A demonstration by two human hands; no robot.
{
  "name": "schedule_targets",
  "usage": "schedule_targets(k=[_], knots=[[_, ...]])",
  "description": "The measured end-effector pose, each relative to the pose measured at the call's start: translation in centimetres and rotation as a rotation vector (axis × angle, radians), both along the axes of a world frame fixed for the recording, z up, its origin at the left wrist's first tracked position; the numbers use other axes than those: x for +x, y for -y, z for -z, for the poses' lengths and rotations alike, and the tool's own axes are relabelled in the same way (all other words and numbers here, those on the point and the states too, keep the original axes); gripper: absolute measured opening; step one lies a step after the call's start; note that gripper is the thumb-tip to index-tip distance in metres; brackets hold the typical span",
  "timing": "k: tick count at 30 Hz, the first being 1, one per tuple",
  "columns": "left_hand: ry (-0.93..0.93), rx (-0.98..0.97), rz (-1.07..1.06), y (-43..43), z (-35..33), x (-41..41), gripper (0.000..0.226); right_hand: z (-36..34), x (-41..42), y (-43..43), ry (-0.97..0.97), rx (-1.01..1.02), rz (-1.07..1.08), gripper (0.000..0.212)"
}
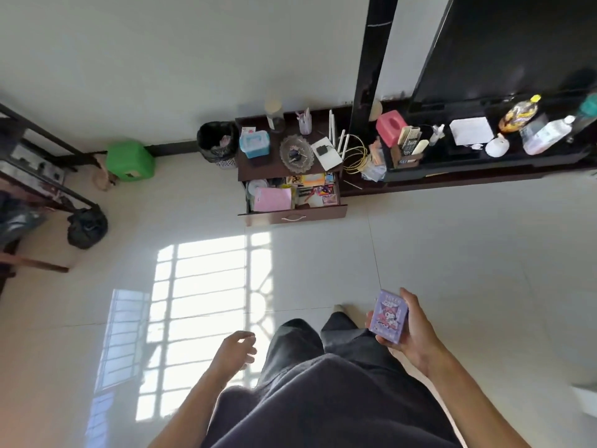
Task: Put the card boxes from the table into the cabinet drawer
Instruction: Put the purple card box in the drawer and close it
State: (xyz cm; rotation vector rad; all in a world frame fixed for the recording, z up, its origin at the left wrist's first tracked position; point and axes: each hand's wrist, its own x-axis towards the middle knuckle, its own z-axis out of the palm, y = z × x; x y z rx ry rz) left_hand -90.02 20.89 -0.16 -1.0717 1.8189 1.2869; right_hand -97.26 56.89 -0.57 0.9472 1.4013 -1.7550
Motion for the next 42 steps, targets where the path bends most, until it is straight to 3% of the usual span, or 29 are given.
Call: schedule_targets(k=[4,10,17,20,28,36,42], knots=[[0.101,-0.052,-0.001,1.7,1.1,1.2,0.021,-0.3,-5.9,1.2,0.018,-0.054,0.035,0.050],[0.196,-0.091,0.137,6.0,3.2,-1.2,0.024,-0.6,-14.3,5.3,0.047,-0.025,0.047,0.064],[0.133,-0.123,0.170,11.6,4.0,-14.6,0.019,-0.4,-22.9,10.3,0.043,0.014,0.095,0.070],[0.065,-0.063,0.159,13.2,4.1,-22.1,0.028,-0.6,-25.4,11.8,0.053,0.003,0.132,0.073],[-0.063,0.043,0.073,12.3,2.2,-37.4,0.023,-0.9,-32.3,13.3,0.073,-0.010,0.065,0.057],[0.096,-0.001,0.049,11.0,3.9,-39.5,0.026,1.6,-40.3,11.9,0.122,-0.107,0.031,0.055],[0.206,-0.036,0.024,10.5,6.4,-39.3,0.023,5.8,-45.8,11.2,0.114,-0.045,0.000,0.042]])
